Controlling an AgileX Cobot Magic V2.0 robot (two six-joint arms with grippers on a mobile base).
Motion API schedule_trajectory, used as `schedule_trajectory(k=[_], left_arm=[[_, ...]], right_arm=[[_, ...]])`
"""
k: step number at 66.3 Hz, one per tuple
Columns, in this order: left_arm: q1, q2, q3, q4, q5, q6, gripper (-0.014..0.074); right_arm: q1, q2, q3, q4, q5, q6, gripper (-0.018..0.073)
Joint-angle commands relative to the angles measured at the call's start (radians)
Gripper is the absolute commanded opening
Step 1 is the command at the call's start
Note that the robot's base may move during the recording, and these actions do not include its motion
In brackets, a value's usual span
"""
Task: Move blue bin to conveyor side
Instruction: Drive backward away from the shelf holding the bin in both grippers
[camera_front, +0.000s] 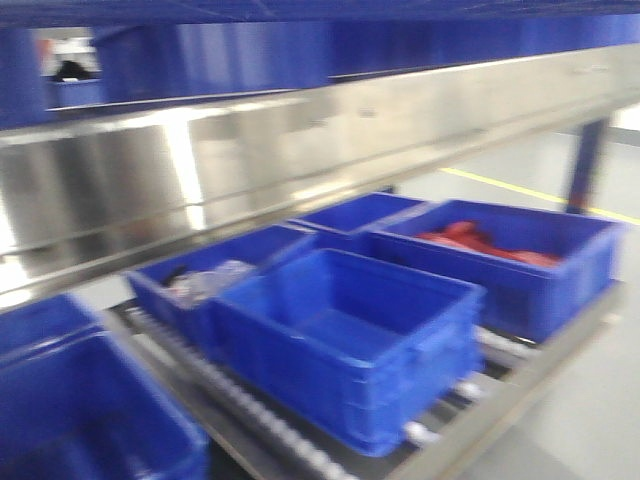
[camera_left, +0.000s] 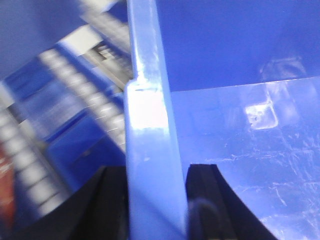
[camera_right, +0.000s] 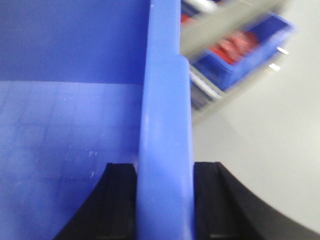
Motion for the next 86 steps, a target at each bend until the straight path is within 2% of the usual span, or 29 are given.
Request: schedule_trajectory(k=[1, 86], left_arm=[[-0.012, -0.018, -0.023, -0.025, -0.090, 0.005, -0.0016], [-0.012, -0.018, -0.023, -0.025, -0.090, 0.005, -0.0016]], right_arm=[[0.003, -0.012, -0.015, -0.008, -0.104, -0.012, -0.0070], [0.003, -0.012, -0.015, -0.008, -0.104, -0.012, -0.0070]])
